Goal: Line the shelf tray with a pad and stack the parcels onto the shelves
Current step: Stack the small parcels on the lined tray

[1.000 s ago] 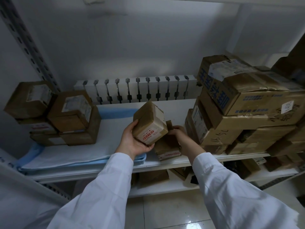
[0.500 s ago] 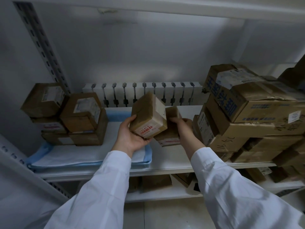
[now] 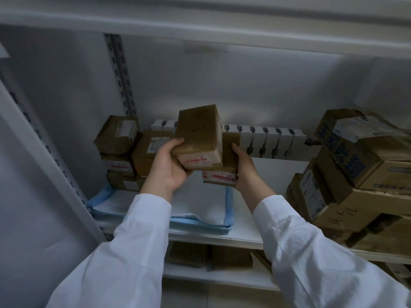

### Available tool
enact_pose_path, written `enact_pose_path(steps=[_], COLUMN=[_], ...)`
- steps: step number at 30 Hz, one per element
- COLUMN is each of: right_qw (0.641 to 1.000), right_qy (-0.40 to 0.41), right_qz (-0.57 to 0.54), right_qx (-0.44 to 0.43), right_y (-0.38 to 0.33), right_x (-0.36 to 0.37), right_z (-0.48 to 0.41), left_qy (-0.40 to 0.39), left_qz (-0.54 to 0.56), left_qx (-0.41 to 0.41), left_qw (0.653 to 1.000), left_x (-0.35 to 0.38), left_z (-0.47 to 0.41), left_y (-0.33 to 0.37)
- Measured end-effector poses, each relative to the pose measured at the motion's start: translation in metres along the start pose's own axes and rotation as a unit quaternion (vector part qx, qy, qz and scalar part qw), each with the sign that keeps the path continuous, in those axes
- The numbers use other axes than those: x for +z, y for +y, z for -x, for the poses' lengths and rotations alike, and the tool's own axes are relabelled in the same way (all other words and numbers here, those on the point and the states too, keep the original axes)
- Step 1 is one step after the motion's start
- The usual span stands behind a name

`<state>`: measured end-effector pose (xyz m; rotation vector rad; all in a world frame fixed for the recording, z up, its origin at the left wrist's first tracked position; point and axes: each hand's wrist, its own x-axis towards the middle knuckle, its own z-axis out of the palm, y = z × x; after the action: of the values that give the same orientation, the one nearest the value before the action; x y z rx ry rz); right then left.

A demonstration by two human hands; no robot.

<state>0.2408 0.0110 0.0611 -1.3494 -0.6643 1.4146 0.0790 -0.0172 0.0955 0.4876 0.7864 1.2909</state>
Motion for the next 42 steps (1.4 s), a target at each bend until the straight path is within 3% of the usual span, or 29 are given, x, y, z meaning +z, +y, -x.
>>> enact_pose_path(steps=[8,19,30,42], right_qw=[0.996,0.986,0.985,0.986], right_qy=[-0.076,-0.164,-0.169,-0.162], right_qz=[0.007,-0.015,0.000,-0.027], right_qx=[0.044,-0.008,-0.029,0.030], right_y=[-0.012,-0.022,-0.015,-0.012], right_x=[0.048,0.121,0.162,0.172], right_z=[0.017,0.026,0.003,0.003], left_qy=[0.025,0.103,0.055,0.021], left_qz=[-0.056,-0.151,-0.162,-0.175], left_qx=[0.062,0.118,0.107,0.103], left_qw=[0.996,0.976,0.979,0.979], left_x=[-0.008,-0.004,-0.012,-0.031], left_z=[0.012,0.011,-0.006,-0.035], left_y=[0.055,0.114,0.133,0.139])
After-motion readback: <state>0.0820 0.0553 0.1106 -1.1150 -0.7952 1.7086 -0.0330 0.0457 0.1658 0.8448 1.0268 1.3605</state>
